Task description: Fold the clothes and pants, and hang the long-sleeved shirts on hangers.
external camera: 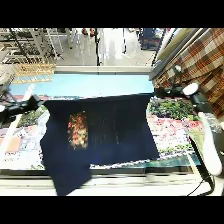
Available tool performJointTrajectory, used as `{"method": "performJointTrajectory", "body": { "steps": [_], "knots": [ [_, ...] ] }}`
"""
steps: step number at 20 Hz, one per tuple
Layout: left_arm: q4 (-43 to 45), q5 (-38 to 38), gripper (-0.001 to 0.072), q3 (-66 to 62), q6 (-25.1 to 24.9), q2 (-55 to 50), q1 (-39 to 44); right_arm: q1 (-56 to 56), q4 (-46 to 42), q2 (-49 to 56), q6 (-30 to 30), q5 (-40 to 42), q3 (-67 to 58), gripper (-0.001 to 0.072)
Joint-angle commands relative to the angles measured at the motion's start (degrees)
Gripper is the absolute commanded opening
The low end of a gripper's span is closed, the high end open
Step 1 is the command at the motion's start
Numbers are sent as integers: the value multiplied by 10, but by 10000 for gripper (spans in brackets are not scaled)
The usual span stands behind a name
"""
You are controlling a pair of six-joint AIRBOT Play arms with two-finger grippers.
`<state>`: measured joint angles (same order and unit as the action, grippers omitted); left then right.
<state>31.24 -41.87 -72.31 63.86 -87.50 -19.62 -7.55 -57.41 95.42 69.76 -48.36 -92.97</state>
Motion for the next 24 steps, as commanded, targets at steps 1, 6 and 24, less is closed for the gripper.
{"method": "performJointTrajectory", "body": {
  "steps": [1,6,24],
  "knots": [
    [0,-31,6,-129,-15,-170,17,5,8,94,2,86,-13,13],
    [26,-201,5,-178,25,-172,-21,4,-4,96,-2,25,-14,13],
    [61,-288,5,-178,39,-152,-51,41,-31,111,-154,145,-85,13]
  ]
}}
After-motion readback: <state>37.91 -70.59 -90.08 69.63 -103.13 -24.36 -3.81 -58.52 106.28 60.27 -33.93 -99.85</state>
